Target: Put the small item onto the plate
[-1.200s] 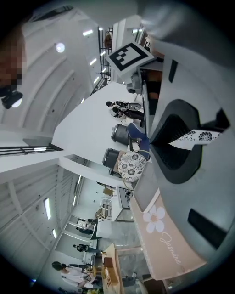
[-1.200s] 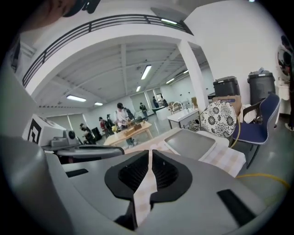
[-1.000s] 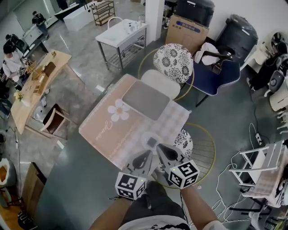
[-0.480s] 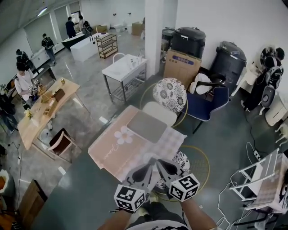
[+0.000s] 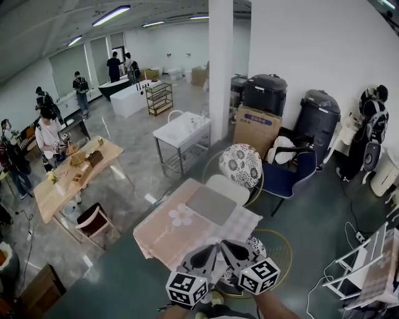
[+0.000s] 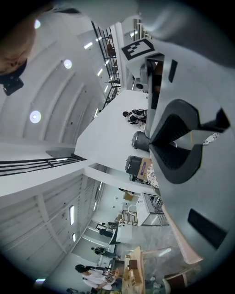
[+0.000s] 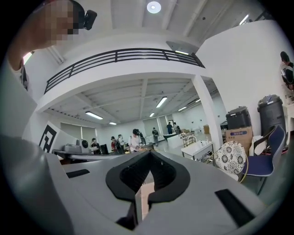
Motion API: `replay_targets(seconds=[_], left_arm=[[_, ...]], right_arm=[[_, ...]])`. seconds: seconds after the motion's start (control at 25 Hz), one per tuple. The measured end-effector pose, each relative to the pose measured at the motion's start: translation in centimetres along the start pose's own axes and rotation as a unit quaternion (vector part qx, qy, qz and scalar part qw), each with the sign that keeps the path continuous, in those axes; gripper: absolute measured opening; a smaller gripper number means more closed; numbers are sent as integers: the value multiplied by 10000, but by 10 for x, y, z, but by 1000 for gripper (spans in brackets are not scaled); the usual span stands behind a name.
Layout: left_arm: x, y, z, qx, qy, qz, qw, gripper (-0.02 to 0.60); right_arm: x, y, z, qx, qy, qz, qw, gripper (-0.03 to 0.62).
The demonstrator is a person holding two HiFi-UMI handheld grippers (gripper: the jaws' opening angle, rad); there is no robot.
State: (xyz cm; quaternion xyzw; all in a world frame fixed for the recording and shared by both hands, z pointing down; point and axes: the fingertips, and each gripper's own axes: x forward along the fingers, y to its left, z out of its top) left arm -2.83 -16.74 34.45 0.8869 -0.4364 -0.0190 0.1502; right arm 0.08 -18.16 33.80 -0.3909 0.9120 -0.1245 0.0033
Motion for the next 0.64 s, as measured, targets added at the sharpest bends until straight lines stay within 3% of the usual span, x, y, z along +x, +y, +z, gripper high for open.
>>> replay_targets(seconds=[0.64], left_arm=[[-6,-3,7,59,-145,46,9999,6]], right_arm=[[-1,9,7,-61,-56,52,10000,14]])
